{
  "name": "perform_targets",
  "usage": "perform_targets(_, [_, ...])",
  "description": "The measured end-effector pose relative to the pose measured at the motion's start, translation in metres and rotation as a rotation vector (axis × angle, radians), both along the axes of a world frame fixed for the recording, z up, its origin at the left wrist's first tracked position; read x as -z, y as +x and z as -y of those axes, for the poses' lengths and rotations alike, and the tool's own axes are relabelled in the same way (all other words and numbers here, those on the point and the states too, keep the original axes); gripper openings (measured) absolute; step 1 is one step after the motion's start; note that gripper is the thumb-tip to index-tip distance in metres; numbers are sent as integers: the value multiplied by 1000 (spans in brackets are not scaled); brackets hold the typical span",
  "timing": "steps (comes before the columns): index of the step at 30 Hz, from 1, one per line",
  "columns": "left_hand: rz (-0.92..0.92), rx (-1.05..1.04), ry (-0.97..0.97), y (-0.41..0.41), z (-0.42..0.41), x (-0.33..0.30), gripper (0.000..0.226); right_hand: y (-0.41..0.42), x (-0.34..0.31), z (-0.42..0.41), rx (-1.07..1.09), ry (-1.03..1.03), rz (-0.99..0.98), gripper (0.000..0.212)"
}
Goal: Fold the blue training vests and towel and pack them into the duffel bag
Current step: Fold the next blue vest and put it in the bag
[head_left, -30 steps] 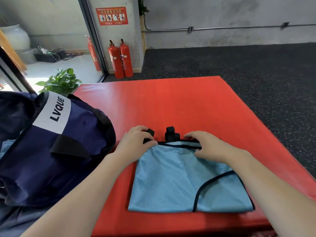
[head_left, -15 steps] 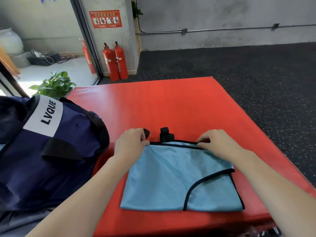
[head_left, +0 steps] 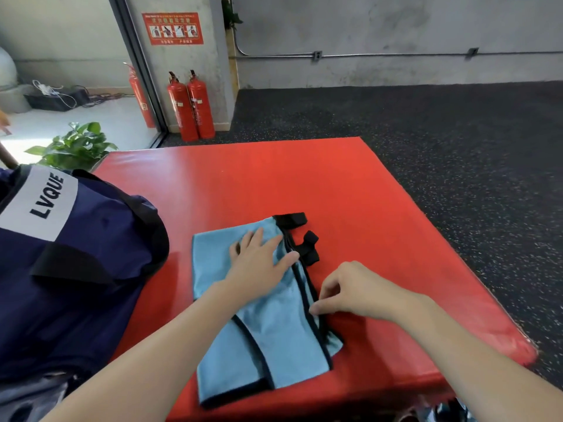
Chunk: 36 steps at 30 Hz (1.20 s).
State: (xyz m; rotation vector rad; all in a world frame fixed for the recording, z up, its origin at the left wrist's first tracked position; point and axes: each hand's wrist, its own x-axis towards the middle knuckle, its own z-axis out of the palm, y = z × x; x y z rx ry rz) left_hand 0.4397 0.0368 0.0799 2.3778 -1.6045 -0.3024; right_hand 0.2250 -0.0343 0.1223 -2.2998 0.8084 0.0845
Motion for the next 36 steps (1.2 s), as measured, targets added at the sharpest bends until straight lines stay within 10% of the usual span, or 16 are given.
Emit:
perform_targets(24, [41, 139, -161, 3, -166, -3, 62, -36, 1, -48, -28, -221, 100, 10])
perform_targets(36, [-148, 216, -179, -1, -232, 0, 67, -56, 11, -103, -155, -213, 93, 46])
